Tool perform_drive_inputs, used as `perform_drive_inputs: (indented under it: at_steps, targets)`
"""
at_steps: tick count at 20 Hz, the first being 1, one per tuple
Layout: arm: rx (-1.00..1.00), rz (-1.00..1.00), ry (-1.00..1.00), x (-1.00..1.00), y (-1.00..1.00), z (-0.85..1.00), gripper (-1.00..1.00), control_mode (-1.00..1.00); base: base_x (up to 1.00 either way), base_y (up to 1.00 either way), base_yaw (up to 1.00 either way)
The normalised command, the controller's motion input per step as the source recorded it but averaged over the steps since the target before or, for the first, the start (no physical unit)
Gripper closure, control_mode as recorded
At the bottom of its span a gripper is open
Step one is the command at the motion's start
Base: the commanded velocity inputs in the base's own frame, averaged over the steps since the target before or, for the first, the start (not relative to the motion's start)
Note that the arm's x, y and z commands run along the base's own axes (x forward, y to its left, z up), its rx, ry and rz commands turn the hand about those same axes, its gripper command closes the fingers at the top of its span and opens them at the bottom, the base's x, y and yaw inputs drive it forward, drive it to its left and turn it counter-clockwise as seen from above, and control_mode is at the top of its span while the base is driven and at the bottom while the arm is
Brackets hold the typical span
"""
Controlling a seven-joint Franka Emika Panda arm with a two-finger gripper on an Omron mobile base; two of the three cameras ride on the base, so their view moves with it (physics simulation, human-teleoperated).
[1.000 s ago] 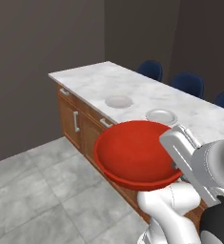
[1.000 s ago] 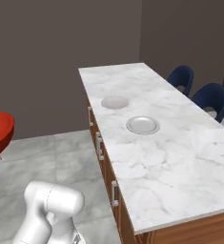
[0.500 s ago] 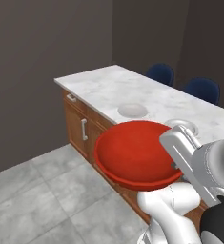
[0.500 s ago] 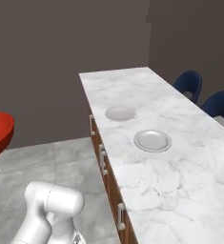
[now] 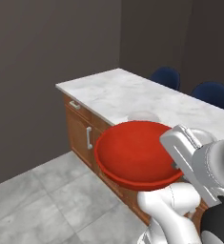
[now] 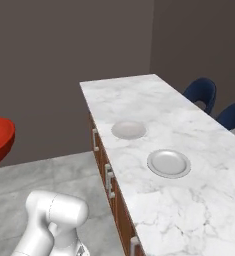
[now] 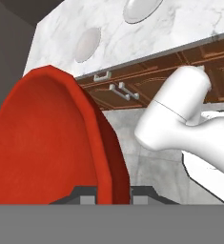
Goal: Move the bowls from the cabinet to the plates on the dining table.
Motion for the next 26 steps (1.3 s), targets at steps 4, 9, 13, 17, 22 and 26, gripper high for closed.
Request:
perform_drive_inputs:
  at_steps: [4, 9, 13, 17, 22, 26]
  targets:
    - [0.0, 0.0, 0.0, 0.0, 0.0, 0.0, 1.0, 1.0, 0.25, 0.22, -0.18]
    - [0.0, 0.0, 0.0, 0.0, 0.0, 0.0, 1.0, 1.0, 0.02, 0.03, -0.25]
    - [0.0, 0.0, 0.0, 0.0, 0.0, 0.0, 1.0, 1.0, 0.0, 0.01, -0.25]
    - [0.0, 0.0, 0.0, 0.0, 0.0, 0.0, 1.0, 1.0, 0.0, 0.01, -0.25]
    - [0.0, 0.0, 0.0, 0.0, 0.0, 0.0, 1.0, 1.0, 0.0, 0.01, -0.25]
    - [0.0, 0.0, 0.0, 0.0, 0.0, 0.0, 1.0, 1.0, 0.0, 0.01, -0.25]
